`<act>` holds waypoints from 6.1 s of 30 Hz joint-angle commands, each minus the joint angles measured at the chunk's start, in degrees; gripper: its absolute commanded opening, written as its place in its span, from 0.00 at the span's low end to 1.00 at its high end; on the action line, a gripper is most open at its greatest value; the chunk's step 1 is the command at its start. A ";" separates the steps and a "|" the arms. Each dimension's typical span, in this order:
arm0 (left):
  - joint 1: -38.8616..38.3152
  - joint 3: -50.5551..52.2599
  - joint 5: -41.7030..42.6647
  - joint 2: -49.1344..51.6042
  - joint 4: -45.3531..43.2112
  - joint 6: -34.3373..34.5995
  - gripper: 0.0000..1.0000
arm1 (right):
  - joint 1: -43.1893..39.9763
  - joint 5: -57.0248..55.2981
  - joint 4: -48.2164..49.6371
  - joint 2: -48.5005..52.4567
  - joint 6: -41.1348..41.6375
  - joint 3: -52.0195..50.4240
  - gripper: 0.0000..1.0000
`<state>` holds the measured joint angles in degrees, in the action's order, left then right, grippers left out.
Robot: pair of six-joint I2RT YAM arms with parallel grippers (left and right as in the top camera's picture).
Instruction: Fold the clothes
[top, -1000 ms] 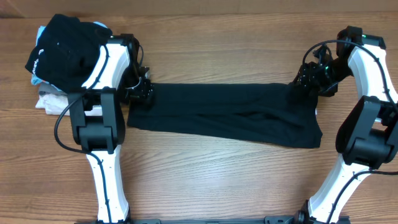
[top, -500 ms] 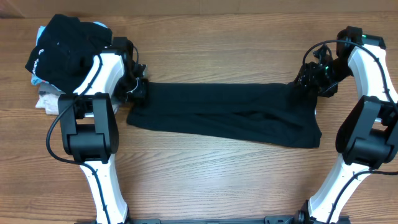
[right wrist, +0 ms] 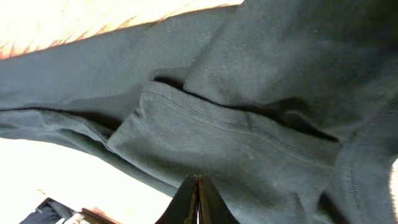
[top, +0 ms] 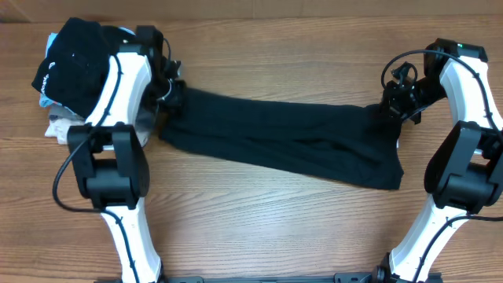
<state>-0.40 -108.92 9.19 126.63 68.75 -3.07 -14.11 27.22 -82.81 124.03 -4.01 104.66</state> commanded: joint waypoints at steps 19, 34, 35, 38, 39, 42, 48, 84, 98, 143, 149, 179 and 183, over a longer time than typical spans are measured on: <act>-10.51 -10.36 0.83 -5.01 1.14 3.13 0.04 | -1.33 5.31 6.71 -2.10 -0.33 -10.03 0.04; -24.92 -10.36 0.48 0.79 -1.77 8.48 0.04 | -1.40 6.95 5.57 -11.87 -0.44 0.17 0.07; -25.55 -10.36 0.74 1.55 -2.08 8.50 0.04 | -1.42 6.75 5.60 -12.74 -0.20 0.61 0.08; -27.58 -10.36 1.03 3.23 -2.97 9.81 0.04 | -2.62 5.90 5.62 -14.64 1.22 1.29 0.08; -27.96 -10.36 1.01 3.41 -3.26 9.97 0.04 | -3.04 5.92 5.55 -14.75 1.22 1.29 0.08; -29.38 -10.36 1.29 3.61 -5.49 10.05 0.04 | -4.66 5.95 4.98 -14.75 1.22 1.29 0.08; -31.43 -10.36 1.40 3.61 -8.72 13.51 0.11 | -6.45 5.95 4.63 -14.75 1.20 1.29 0.08; -18.25 -25.44 -4.85 3.43 10.51 0.42 1.00 | -5.09 -10.56 17.09 -14.62 2.75 -24.94 0.85; -14.62 -25.44 -11.52 3.43 14.43 0.24 1.00 | 4.57 -21.42 32.94 -14.56 7.87 -36.57 0.85; -14.23 -25.42 -11.43 3.43 13.86 0.28 1.00 | 19.89 -14.53 19.10 -15.89 17.66 -12.66 0.04; -14.23 -25.42 -11.08 3.43 13.25 0.28 1.00 | 29.20 -14.71 26.86 -15.61 22.25 -12.68 0.04; -14.23 -25.38 -9.94 3.45 12.24 0.46 1.00 | 37.77 -15.76 26.14 -19.69 24.61 -12.66 0.67; -14.23 -24.35 -1.51 3.45 12.52 0.20 1.00 | 34.23 -21.51 22.95 -20.00 24.61 -12.66 0.74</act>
<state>-14.79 -133.60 0.12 130.32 81.10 -1.74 22.87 12.80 -58.76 105.71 20.82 90.78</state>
